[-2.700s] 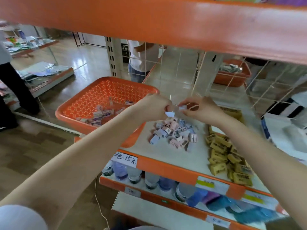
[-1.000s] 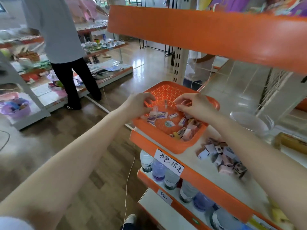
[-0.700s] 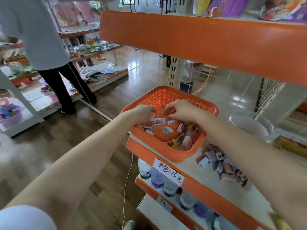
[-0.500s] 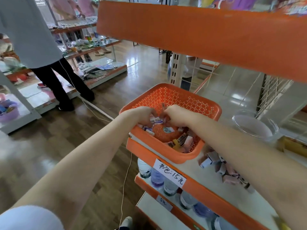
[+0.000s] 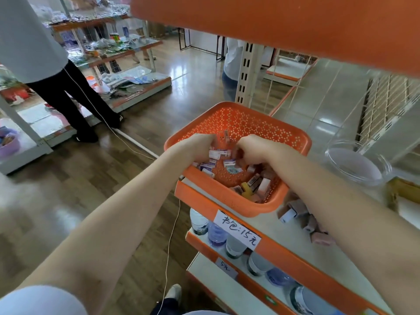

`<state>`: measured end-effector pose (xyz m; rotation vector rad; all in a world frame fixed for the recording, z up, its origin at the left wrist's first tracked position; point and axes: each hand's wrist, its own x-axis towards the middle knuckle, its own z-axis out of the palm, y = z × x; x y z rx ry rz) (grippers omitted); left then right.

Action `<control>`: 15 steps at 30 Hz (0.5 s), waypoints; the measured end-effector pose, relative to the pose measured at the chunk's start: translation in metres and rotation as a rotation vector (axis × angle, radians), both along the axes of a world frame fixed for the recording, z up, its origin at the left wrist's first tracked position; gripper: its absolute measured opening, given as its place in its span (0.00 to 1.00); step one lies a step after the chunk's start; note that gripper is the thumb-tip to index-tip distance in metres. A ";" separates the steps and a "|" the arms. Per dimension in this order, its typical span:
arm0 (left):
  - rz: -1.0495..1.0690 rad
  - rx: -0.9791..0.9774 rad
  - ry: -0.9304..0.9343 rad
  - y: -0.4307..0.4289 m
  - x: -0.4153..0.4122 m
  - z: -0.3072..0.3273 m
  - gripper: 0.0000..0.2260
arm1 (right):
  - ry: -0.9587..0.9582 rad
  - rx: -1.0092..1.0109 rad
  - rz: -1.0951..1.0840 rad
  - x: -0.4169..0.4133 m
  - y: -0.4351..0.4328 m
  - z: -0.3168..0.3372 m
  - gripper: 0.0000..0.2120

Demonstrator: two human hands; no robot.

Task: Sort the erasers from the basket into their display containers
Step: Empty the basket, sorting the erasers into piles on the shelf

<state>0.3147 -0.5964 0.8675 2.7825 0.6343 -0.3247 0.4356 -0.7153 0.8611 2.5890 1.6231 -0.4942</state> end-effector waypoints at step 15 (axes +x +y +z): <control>-0.015 -0.138 0.095 -0.003 -0.002 0.003 0.27 | 0.059 0.175 -0.175 0.008 -0.008 0.006 0.12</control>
